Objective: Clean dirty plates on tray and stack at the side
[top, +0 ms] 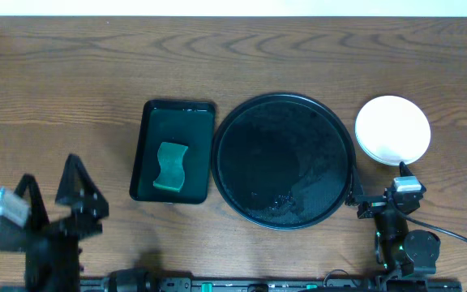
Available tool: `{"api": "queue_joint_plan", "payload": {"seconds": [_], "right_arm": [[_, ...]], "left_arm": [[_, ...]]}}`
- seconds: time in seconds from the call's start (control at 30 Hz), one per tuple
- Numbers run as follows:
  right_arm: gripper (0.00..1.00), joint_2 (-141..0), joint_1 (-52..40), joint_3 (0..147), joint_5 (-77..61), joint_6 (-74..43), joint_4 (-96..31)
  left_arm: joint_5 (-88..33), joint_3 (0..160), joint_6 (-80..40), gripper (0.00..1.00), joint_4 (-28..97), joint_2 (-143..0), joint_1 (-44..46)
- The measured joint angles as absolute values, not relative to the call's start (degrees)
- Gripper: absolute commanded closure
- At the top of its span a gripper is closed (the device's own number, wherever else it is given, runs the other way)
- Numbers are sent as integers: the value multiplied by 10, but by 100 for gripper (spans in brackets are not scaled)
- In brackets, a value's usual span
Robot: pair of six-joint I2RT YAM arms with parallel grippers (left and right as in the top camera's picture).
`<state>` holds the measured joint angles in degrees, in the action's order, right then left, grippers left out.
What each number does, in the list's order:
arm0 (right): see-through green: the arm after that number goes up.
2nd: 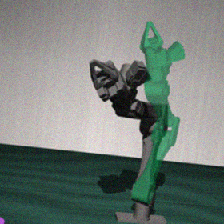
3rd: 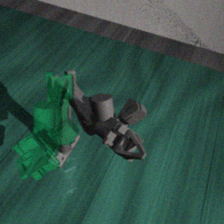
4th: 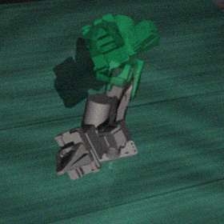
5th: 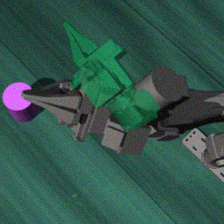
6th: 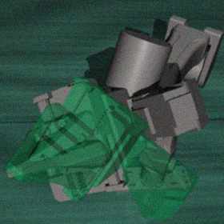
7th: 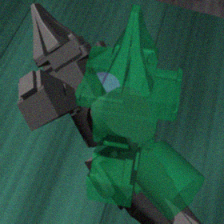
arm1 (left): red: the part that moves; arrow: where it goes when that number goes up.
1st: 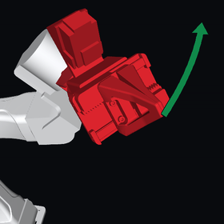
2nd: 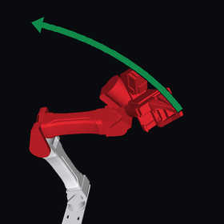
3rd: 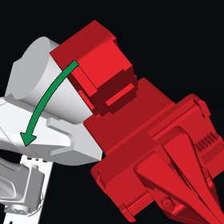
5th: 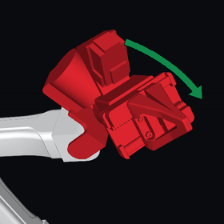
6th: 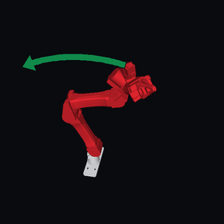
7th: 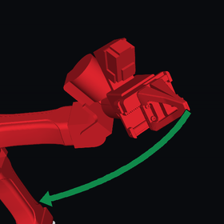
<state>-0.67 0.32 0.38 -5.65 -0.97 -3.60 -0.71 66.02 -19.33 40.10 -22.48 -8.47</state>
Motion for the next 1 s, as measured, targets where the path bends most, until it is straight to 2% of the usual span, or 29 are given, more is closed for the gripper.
{"api": "queue_joint_plan", "payload": {"seconds": [0.37,0.7,1.0], "right_arm": [[1,-7,3,4,-57,-10,-36],[1,-7,3,4,-57,-10,-36],[1,-7,3,4,-57,-10,-36]], "left_arm": [[-7,619,-195,20,401,-78,-75],[-7,556,-195,20,403,-8,-52],[-7,512,-196,20,405,-4,-51]]}}
